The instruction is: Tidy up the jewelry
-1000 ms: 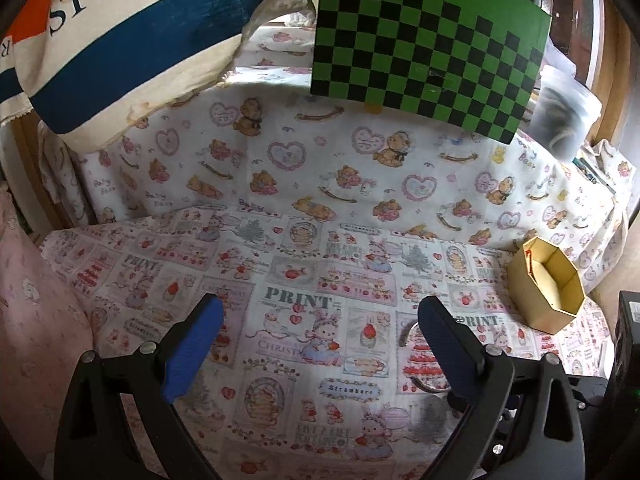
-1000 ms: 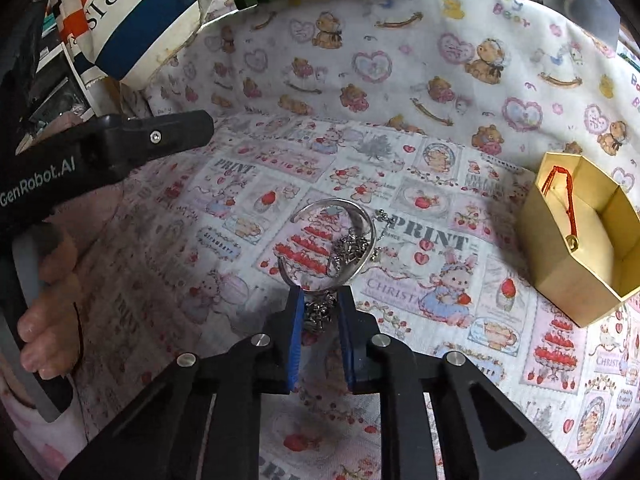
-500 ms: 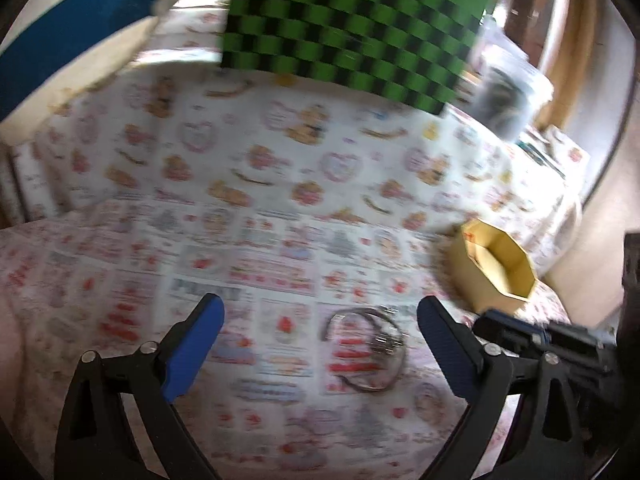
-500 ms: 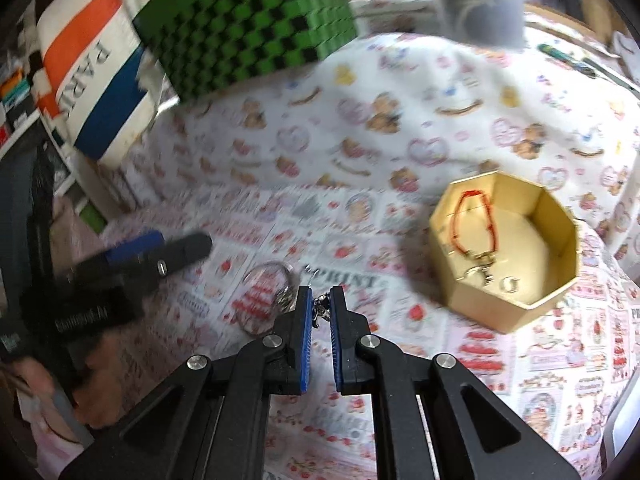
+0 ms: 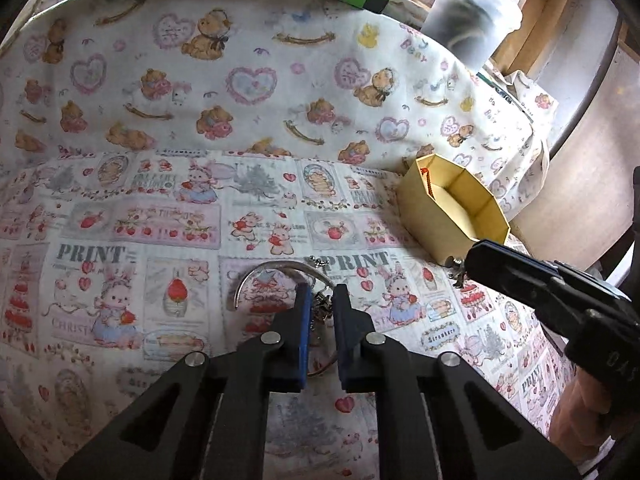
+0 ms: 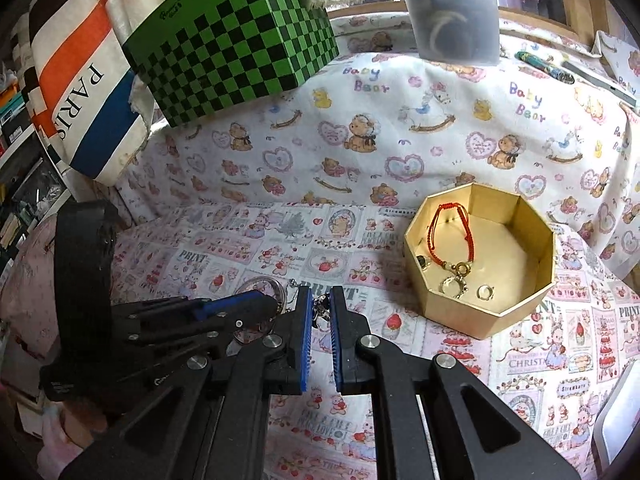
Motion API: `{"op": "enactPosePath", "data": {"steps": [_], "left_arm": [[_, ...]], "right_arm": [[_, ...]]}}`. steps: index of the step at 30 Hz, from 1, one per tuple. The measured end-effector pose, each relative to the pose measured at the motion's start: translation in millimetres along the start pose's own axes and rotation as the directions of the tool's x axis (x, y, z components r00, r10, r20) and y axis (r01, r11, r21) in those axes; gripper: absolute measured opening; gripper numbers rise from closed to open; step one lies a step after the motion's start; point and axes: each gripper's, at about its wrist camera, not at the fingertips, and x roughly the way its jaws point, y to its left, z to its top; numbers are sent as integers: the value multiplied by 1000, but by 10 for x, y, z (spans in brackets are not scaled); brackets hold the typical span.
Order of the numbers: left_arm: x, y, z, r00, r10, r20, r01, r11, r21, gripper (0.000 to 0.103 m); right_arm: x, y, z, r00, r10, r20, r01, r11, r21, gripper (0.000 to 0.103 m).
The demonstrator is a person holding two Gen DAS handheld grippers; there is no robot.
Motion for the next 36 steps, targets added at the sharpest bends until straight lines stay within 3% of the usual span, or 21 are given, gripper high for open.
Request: {"op": "enactPosePath", "data": {"steps": [6, 12, 15, 17, 23, 26, 29, 36], "left_arm": [[-23, -3, -12, 1000, -16, 13, 16, 1000, -2, 0], [-171, -15, 3, 997, -39, 63, 39, 999, 10, 0], [-146, -7, 4, 999, -30, 29, 30, 999, 14, 0], [-93, -16, -5, 1000, -15, 4, 14, 1000, 18, 7], [-19, -62, -44, 1000, 10, -7, -10, 999, 36, 12], [0, -56, -41, 1000, 8, -8, -7, 1000, 31, 12], [41, -51, -9, 1000, -19, -5, 19, 1000, 15, 6], [-88, 11, 1, 998, -44, 34, 44, 999, -5, 5]], "right_arm": [[-42, -44, 5, 1000, 3, 7, -3, 1000, 11, 10], [-38, -44, 9, 1000, 2, 7, -2, 1000, 11, 10], [-40, -48, 9, 1000, 3, 7, -3, 1000, 13, 10], [-37, -39, 10, 1000, -5, 6, 5, 1000, 12, 10], [-43, -40, 11, 1000, -7, 7, 7, 1000, 14, 10], [-48, -41, 10, 1000, -6, 6, 6, 1000, 16, 10], [-50, -35, 14, 1000, -5, 6, 5, 1000, 16, 10], [-54, -37, 15, 1000, -10, 6, 10, 1000, 15, 10]]}}
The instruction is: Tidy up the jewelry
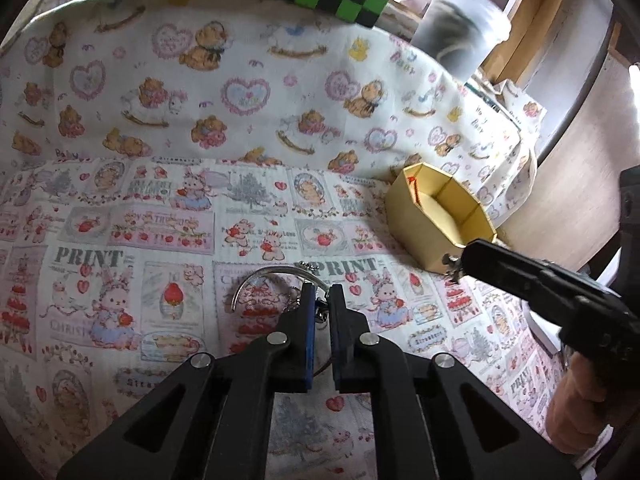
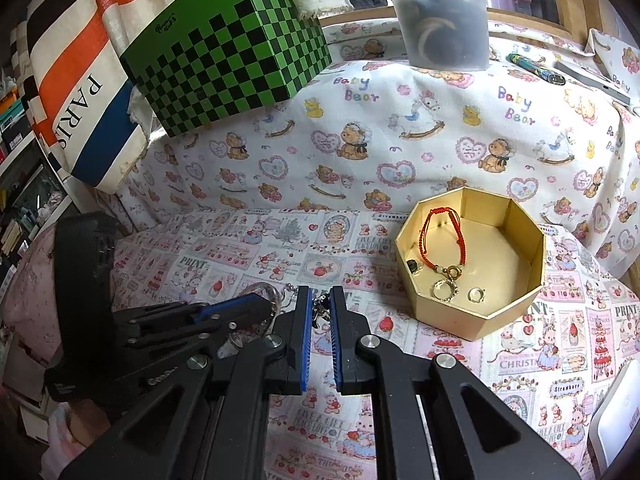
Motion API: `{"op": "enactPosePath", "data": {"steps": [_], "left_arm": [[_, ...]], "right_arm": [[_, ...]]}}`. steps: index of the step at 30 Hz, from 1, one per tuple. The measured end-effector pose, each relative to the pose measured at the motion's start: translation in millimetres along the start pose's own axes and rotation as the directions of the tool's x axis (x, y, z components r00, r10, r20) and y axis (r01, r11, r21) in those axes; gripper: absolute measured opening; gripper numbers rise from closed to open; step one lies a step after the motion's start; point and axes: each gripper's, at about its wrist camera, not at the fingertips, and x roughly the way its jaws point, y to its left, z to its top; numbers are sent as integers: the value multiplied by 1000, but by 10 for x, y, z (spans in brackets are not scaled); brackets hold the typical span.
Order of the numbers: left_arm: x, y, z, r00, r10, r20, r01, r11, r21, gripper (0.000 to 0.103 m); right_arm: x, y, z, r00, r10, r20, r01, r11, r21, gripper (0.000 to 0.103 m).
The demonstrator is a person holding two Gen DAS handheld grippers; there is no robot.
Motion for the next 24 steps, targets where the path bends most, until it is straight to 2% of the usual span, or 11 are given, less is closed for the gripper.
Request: {"op": "enactPosePath", "data": {"steps": [3, 5, 7, 11, 15, 24], "left_arm": [[-92, 2, 4, 1000, -23, 14, 23, 1000, -2, 5], [-128, 8, 7, 1000, -26, -4, 26, 1000, 0, 5], [-115, 22, 0, 998, 37, -48, -37, 999, 5, 5], [-119, 28, -13, 988, 153, -22, -152, 987, 41, 5], [-184, 67, -12, 990, 138, -4, -137, 990, 30, 5], [-492, 68, 57, 987, 119, 106, -120, 993, 2, 5]], "right_arm": [[-3, 1, 2, 1000, 1, 1, -1, 1000, 0, 10], [2, -3, 3, 1000, 4, -1, -4, 1000, 1, 10], [3, -6, 1, 1000, 3, -1, -3, 1000, 2, 10], [2, 8, 1, 1000, 3, -2, -3, 1000, -1, 10], [-10, 19, 1, 1000, 3, 3, -3, 1000, -2, 10], [-73, 12, 14, 1000, 2, 21, -2, 1000, 3, 10]]}}
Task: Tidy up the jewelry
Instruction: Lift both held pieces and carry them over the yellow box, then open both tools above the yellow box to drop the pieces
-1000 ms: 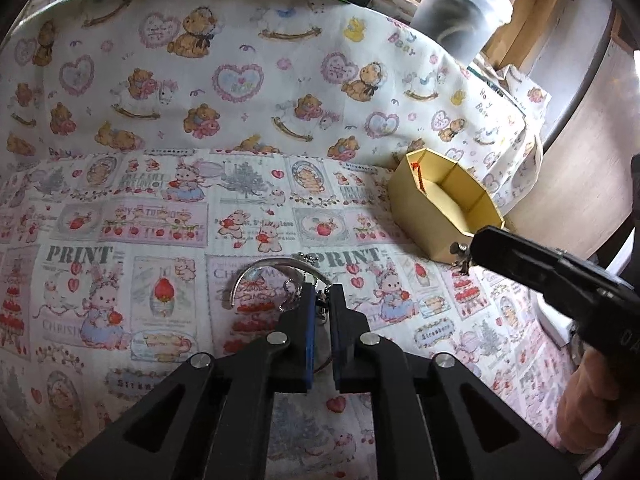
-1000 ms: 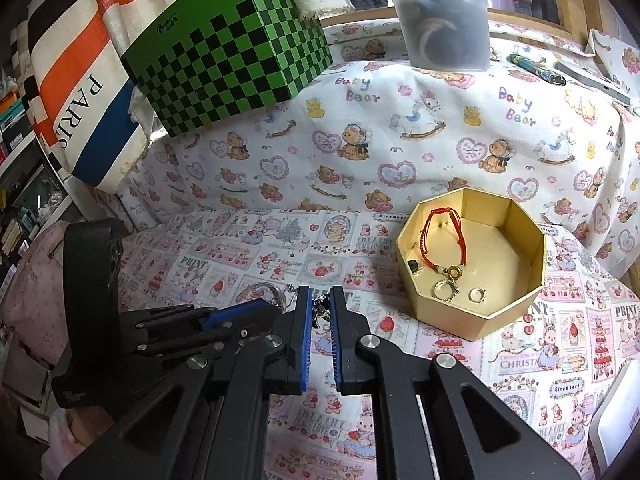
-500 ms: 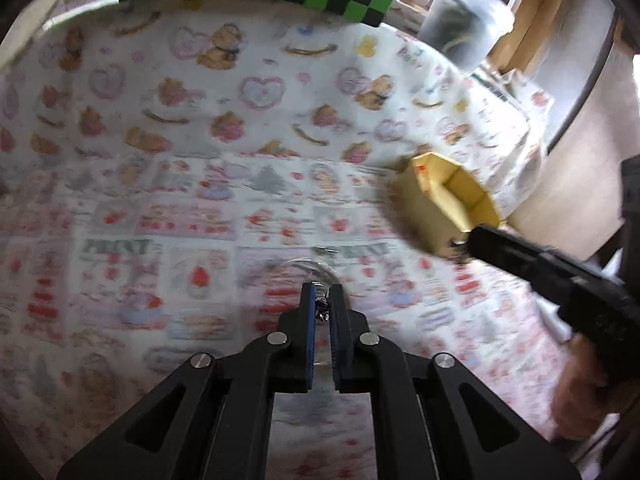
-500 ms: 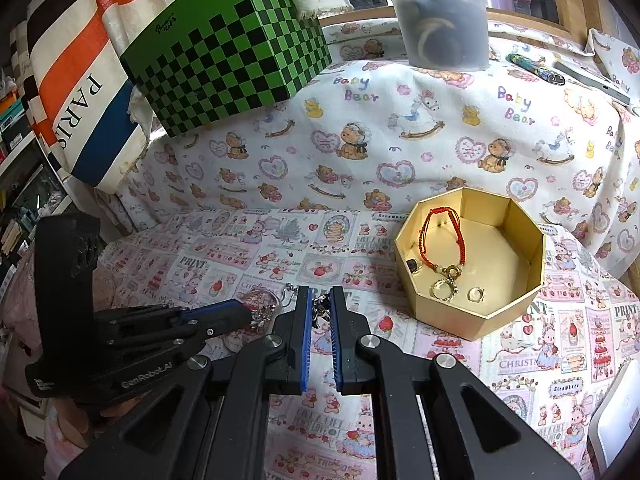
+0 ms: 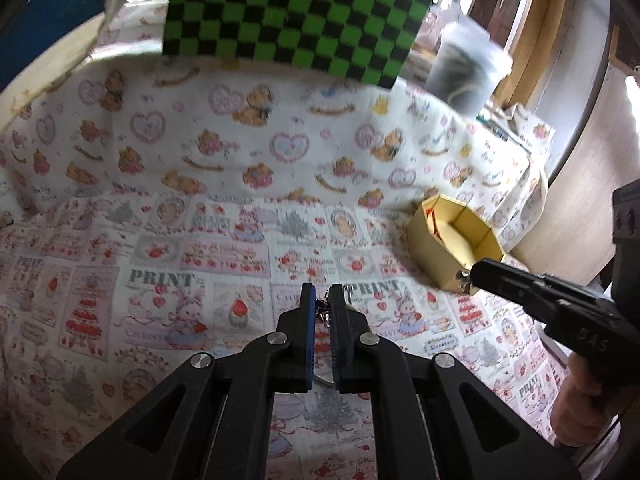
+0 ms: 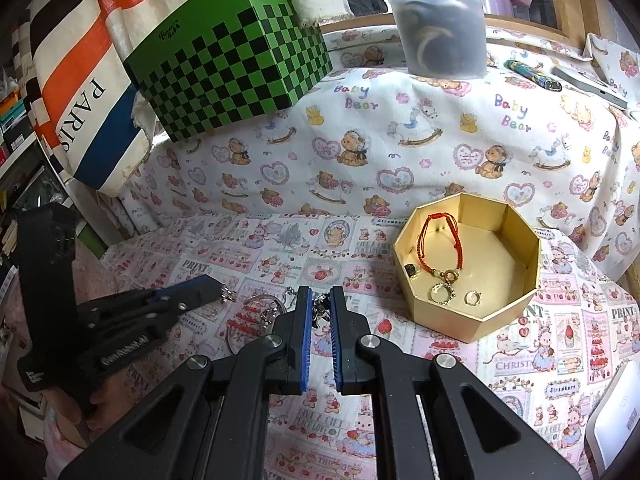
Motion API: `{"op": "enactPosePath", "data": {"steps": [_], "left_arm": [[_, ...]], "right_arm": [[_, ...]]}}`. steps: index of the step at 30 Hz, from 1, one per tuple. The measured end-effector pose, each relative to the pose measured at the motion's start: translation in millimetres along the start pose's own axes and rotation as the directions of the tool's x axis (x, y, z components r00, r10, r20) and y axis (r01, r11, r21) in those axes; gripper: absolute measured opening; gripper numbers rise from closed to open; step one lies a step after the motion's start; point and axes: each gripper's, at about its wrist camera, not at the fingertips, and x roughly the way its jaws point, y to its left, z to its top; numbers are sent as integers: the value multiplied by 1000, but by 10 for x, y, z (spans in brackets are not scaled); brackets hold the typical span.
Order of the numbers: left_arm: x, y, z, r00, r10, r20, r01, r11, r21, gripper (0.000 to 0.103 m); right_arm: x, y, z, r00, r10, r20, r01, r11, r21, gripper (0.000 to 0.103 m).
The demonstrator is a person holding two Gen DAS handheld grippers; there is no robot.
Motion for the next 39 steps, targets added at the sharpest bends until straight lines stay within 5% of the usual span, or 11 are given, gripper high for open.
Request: {"op": "enactPosePath", "data": {"steps": [15, 24, 33, 39], "left_arm": [[-534, -354, 323, 986, -21, 166, 14, 999, 44, 5], [-301, -799, 559, 982, -61, 178, 45, 995, 93, 5], [279, -993, 562, 990, -122, 76, 115, 989, 91, 6], [675, -965, 465, 986, -165, 8, 165, 986, 0, 6]], "right_arm": [[-475, -78, 155, 992, -11, 122, 9, 1000, 17, 9], [-570, -598, 207, 987, -50, 150, 27, 987, 156, 9], [-443, -814, 119, 988, -107, 115, 85, 980, 181, 10], [-345, -931, 87, 987, -141, 80, 123, 973, 195, 10]]}}
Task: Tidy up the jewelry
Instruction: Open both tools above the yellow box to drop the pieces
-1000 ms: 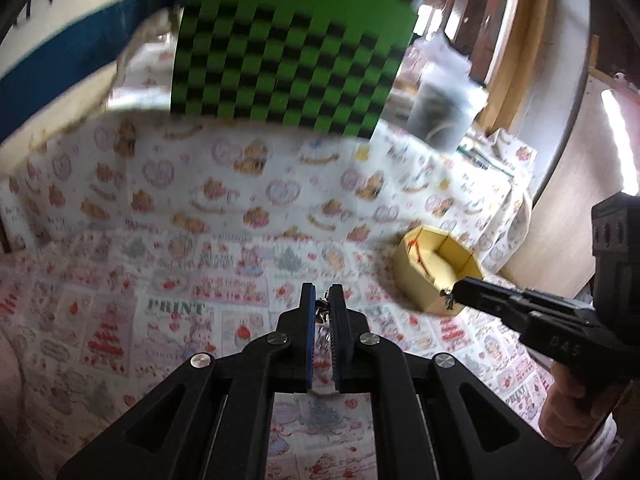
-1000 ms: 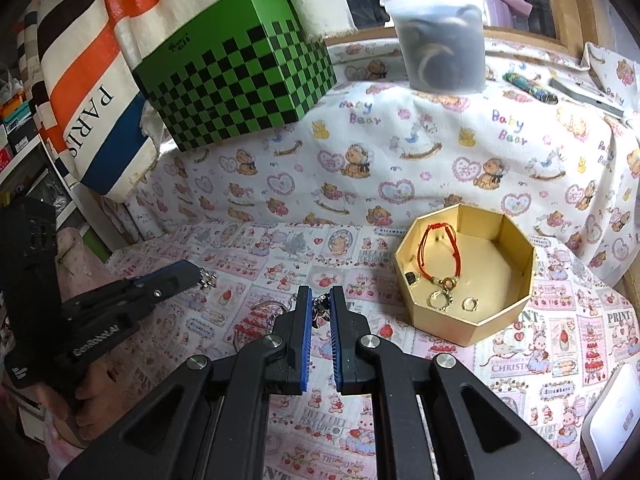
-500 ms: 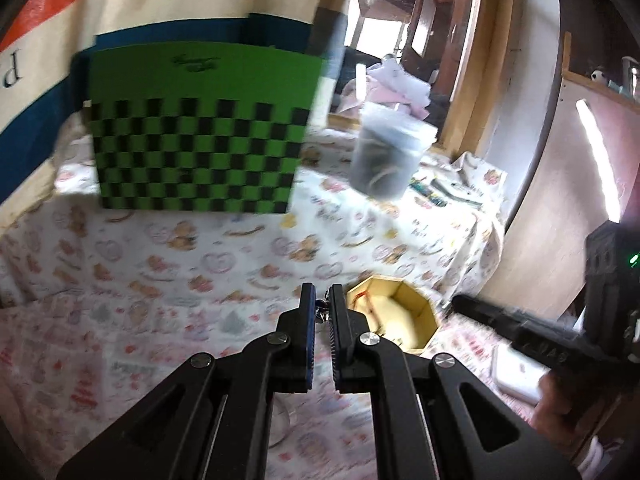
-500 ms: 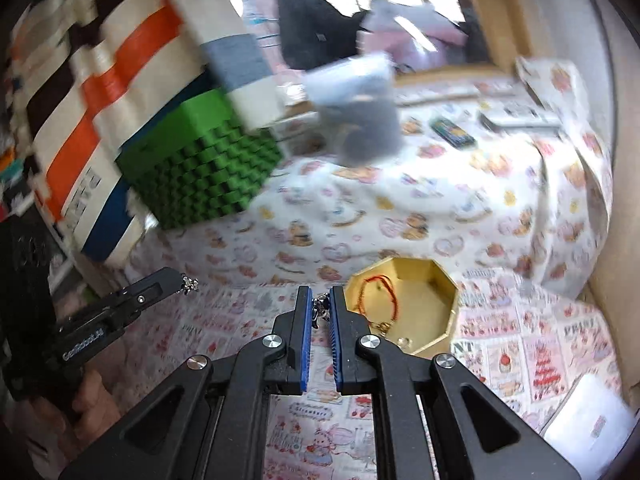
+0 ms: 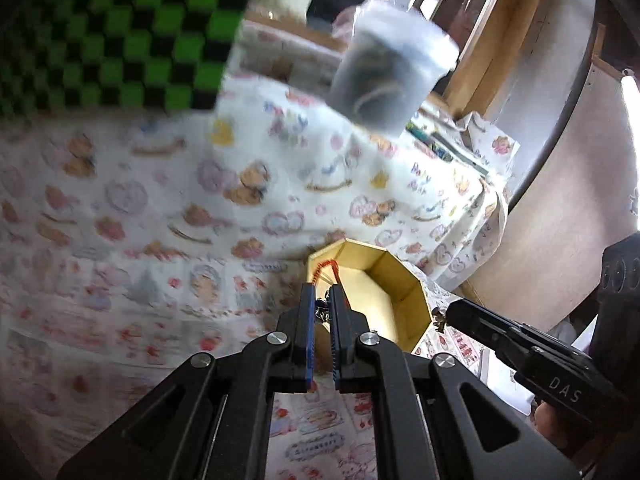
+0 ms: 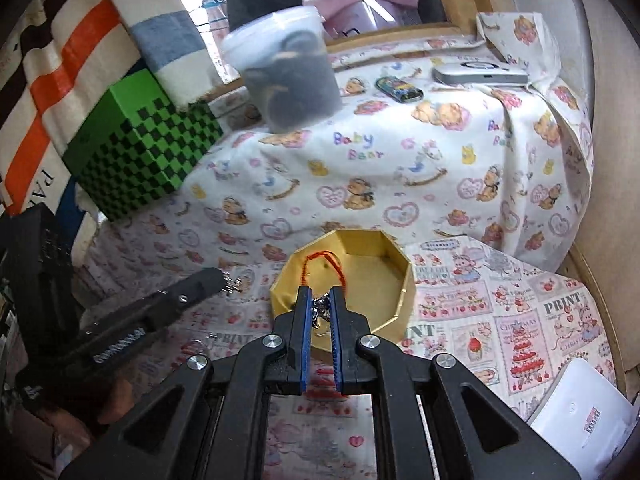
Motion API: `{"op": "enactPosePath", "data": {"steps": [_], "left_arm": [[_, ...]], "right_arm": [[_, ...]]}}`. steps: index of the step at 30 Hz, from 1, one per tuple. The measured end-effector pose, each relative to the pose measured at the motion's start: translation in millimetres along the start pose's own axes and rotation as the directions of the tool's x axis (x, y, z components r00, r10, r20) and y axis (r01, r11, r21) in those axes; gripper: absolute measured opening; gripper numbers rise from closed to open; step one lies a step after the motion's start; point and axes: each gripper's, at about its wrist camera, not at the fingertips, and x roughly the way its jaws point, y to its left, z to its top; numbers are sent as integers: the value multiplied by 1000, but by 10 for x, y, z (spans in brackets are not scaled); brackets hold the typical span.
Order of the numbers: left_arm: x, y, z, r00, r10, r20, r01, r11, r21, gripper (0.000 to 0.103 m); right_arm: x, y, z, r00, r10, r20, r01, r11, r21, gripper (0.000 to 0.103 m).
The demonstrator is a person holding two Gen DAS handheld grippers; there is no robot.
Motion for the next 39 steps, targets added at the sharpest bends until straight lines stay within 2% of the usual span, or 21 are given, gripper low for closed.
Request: {"op": "enactPosePath", "data": {"steps": [4, 8, 13, 20, 29, 32, 34, 35, 36, 39], "left_arm": [[111, -74, -33, 999, -35, -18, 35, 999, 16, 6], [172, -175, -88, 999, -32, -26, 34, 998, 49, 6], [250, -168, -155, 999, -17, -48, 18, 1000, 23, 6], [239, -224, -173, 999, 3, -41, 1, 997, 77, 6], [185, -218, -164, 1000, 6, -18, -4, 995, 96, 6], [129, -217, -163, 1000, 20, -4, -19, 994, 108, 10], [72, -222, -162, 999, 38, 19, -40, 991, 124, 15], [44, -217, -159, 999, 42, 27, -45, 991, 130, 17], [26, -212, -154, 998, 46, 33, -50, 990, 131, 18], [-37, -173, -134, 996, 68, 54, -74, 989, 126, 22]], "right_arm": [[75, -40, -8, 999, -19, -28, 19, 1000, 7, 10], [122, -32, -27, 998, -49, -37, 49, 999, -8, 10], [176, -32, -32, 998, -57, -40, 57, 998, -16, 10], [269, -69, -43, 997, -66, -46, 65, 998, -18, 10], [298, -91, -25, 997, -67, -40, 66, 998, -12, 10], [304, -117, -18, 998, -52, -38, 52, 999, 2, 10], [303, -129, -19, 998, -55, -39, 56, 998, 10, 17], [296, -132, -23, 997, -63, -40, 63, 998, 11, 33], [285, -138, -24, 997, -68, -32, 68, 998, 15, 44], [230, -138, -17, 998, -64, -16, 65, 998, 15, 45]]}}
